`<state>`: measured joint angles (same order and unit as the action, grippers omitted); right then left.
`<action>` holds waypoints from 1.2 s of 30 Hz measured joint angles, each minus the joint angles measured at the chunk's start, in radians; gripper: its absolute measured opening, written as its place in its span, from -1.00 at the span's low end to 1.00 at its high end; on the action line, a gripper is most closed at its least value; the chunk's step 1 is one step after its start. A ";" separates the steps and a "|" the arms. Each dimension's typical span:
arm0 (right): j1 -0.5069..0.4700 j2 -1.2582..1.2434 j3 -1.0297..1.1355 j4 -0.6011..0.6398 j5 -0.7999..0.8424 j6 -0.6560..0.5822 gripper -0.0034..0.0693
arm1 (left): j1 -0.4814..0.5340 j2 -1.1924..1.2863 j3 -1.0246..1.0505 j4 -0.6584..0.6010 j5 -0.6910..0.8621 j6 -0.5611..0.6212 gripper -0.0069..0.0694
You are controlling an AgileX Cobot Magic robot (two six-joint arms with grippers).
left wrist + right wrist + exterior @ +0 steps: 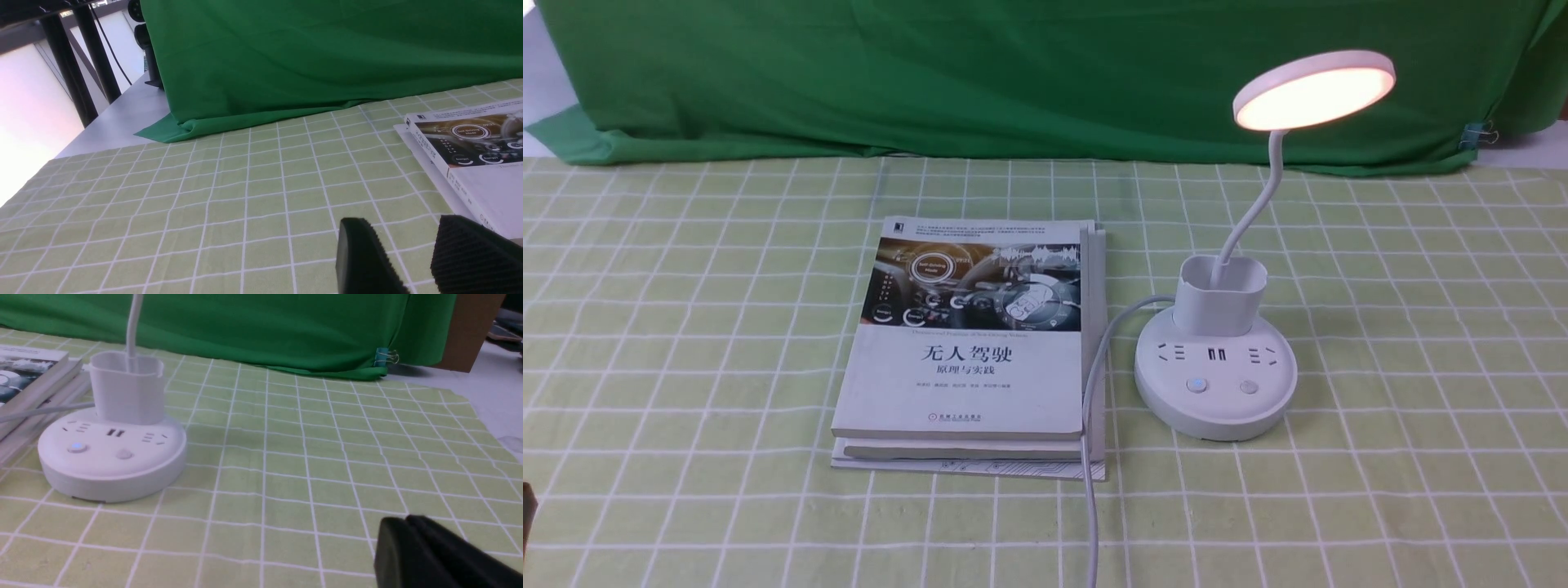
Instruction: Turn on the table lamp on the green coffee tablecloth with your hand.
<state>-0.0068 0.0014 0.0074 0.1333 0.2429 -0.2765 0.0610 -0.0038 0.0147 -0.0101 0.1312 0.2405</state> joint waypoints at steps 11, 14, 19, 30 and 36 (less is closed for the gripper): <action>0.000 0.000 0.000 0.000 0.003 0.000 -0.72 | 0.000 0.000 0.000 0.000 0.000 -0.001 -0.19; 0.000 0.000 0.000 0.000 0.003 0.000 -0.69 | 0.000 0.000 0.000 0.000 0.000 0.000 -0.19; 0.000 0.000 0.000 0.000 0.003 0.000 -0.66 | 0.000 0.000 0.000 0.000 0.000 0.000 -0.19; 0.000 0.000 0.000 0.000 0.003 0.000 -0.57 | 0.000 0.000 0.000 0.000 0.000 0.000 -0.19; 0.000 0.000 0.000 0.001 0.003 0.000 -0.52 | 0.000 0.000 0.000 0.000 0.000 0.000 -0.19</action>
<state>-0.0068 0.0014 0.0074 0.1343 0.2455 -0.2765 0.0610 -0.0038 0.0147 -0.0101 0.1312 0.2406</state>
